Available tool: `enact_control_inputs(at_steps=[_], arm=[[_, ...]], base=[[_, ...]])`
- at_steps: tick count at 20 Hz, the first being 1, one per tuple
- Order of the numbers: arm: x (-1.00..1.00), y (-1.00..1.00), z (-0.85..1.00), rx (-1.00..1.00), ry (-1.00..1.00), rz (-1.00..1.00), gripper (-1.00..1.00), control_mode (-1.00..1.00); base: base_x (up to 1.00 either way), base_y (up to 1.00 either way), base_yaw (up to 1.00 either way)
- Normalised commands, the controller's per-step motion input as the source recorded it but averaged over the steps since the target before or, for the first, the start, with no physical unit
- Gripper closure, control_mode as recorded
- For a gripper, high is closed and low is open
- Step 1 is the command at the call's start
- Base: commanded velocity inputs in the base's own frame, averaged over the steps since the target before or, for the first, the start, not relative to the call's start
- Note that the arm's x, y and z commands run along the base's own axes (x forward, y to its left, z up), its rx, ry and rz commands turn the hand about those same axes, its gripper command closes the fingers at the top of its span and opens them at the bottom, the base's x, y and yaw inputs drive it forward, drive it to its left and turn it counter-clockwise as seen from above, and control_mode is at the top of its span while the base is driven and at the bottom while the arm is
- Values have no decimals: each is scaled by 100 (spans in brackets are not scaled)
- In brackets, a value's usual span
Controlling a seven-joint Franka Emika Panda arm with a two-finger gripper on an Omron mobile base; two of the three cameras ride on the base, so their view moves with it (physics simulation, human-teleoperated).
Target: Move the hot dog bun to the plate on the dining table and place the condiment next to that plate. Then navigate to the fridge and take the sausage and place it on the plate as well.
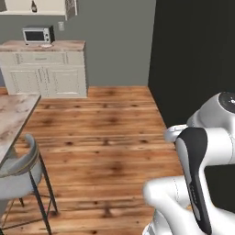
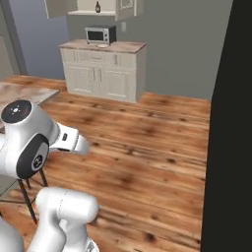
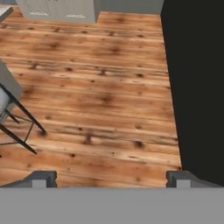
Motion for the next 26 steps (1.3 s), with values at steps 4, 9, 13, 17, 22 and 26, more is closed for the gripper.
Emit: enact_control_inputs(at_steps=[4,9,13,17,22,26], arm=[[0,0,0,0,0,0,-100,100],[0,0,0,0,0,0,-100,100],[0,0,0,0,0,0,-100,100],[0,0,0,0,0,0,-100,100],[0,0,0,0,0,0,-100,100],[0,0,0,0,0,0,-100,100]], base=[[100,0,0],[100,0,8],[100,0,24],[100,0,35],[100,0,44],[100,0,40]])
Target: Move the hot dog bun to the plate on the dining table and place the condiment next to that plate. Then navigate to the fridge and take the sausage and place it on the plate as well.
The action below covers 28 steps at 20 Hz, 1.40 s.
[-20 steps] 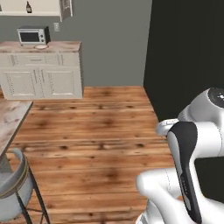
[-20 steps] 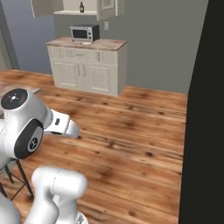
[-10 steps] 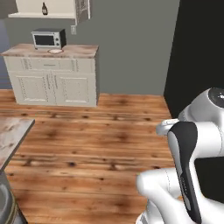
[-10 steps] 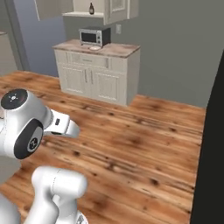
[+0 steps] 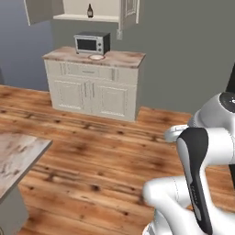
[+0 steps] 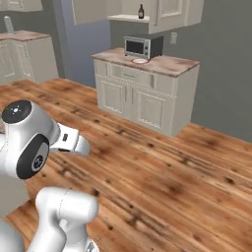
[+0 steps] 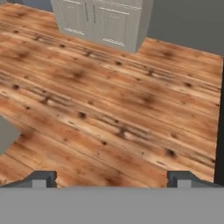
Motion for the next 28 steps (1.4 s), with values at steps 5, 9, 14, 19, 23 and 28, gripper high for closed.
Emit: enact_control_inputs(at_steps=[5,9,14,19,23,28], arm=[[0,0,0,0,0,0,-100,100],[0,0,0,0,0,0,-100,100],[0,0,0,0,0,0,-100,100],[0,0,0,0,0,0,-100,100],[0,0,0,0,0,0,-100,100],[0,0,0,0,0,0,-100,100]], base=[[100,0,30],[100,-1,21],[100,0,12],[100,5,1],[100,10,-1],[100,28,-16]])
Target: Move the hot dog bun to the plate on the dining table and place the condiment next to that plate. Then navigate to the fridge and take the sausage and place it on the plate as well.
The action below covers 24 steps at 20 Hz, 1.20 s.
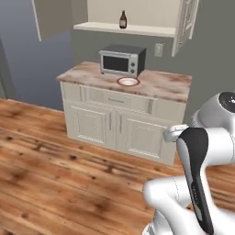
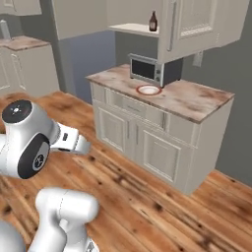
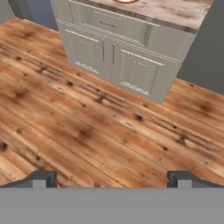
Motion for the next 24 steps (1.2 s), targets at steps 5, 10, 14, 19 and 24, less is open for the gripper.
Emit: enact_control_inputs(at_steps=[5,10,14,19,24], arm=[[0,0,0,0,0,0,-100,100],[0,0,0,0,0,0,-100,100],[0,0,0,0,0,0,-100,100],[0,0,0,0,0,0,-100,100],[0,0,0,0,0,0,-100,100]], base=[[100,44,-26],[100,60,-36],[98,64,-46],[88,61,-45],[53,48,-37]])
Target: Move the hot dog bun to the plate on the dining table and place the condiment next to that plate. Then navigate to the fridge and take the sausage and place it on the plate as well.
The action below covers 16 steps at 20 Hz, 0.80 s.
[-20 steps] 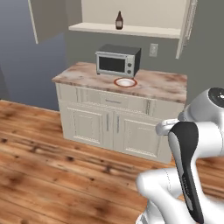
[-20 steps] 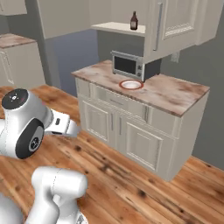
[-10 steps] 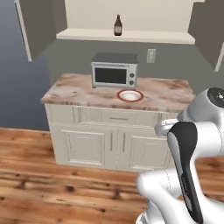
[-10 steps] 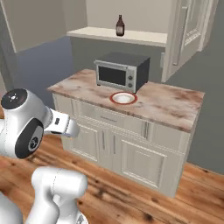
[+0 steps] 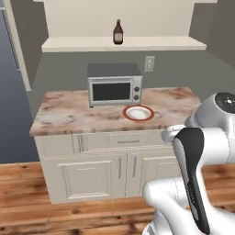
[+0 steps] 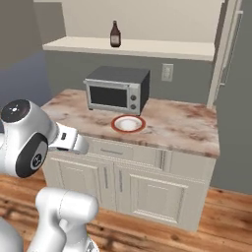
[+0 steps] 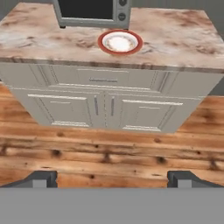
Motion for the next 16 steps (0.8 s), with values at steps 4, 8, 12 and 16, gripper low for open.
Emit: enact_control_inputs(at_steps=[4,8,12,16], arm=[[0,0,0,0,0,0,-100,100],[0,0,0,0,0,0,-100,100],[0,0,0,0,0,0,-100,100],[0,0,0,0,0,0,-100,100]], base=[[5,0,-2],[64,30,-9],[85,59,-13],[81,50,-11]])
